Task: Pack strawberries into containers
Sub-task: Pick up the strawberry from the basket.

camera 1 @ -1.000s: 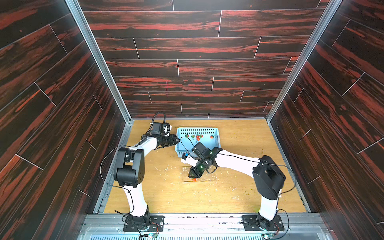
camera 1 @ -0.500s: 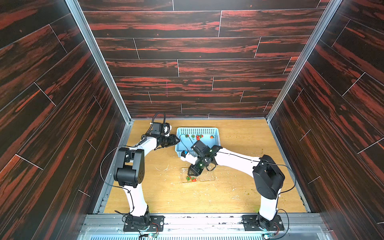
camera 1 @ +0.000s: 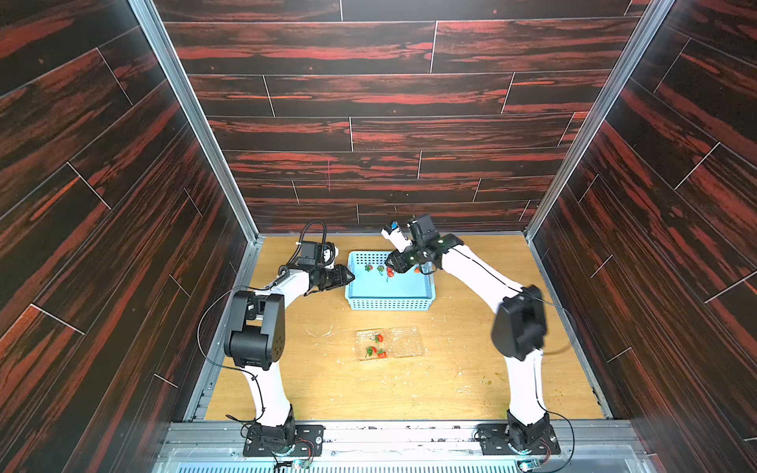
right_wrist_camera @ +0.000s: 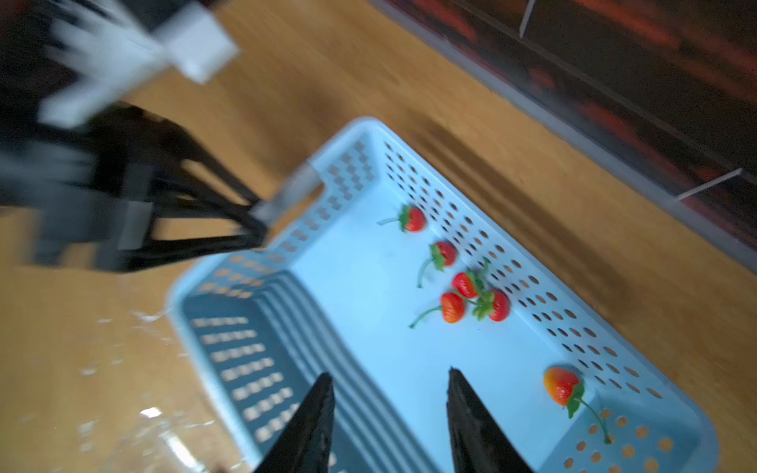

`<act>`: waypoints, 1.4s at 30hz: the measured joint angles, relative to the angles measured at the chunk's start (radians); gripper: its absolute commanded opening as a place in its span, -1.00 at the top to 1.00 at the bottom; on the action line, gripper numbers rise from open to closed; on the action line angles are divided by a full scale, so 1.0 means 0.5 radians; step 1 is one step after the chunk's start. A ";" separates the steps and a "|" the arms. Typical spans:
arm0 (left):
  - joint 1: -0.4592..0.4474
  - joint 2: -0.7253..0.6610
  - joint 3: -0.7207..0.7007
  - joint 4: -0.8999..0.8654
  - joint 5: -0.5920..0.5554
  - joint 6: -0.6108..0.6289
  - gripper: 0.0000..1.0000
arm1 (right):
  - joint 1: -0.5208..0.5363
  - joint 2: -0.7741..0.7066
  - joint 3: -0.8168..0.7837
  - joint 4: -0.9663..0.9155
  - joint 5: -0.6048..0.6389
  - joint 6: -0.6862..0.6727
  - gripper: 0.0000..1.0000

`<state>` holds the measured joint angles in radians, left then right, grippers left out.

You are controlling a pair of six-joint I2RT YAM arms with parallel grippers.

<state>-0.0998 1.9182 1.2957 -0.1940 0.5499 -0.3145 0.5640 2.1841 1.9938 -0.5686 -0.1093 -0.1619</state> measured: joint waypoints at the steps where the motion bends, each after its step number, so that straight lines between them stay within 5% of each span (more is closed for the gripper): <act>1: 0.000 0.000 0.000 -0.001 0.000 0.000 0.02 | -0.002 0.093 0.072 -0.014 0.034 -0.002 0.06; 8: -0.002 0.000 0.000 -0.002 0.000 0.001 0.04 | -0.014 0.547 0.404 -0.137 0.199 -0.031 0.05; 22: -0.002 0.000 0.000 -0.040 0.000 0.008 0.05 | -0.028 0.990 1.001 -0.319 0.290 -0.051 0.04; 42: -0.002 0.000 0.001 -0.056 0.000 0.023 0.07 | -0.025 0.991 0.929 -0.355 0.327 -0.072 0.17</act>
<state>-0.1005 1.9182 1.2961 -0.2218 0.5499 -0.3031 0.5514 2.6797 2.4584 -0.7460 0.0544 -0.1978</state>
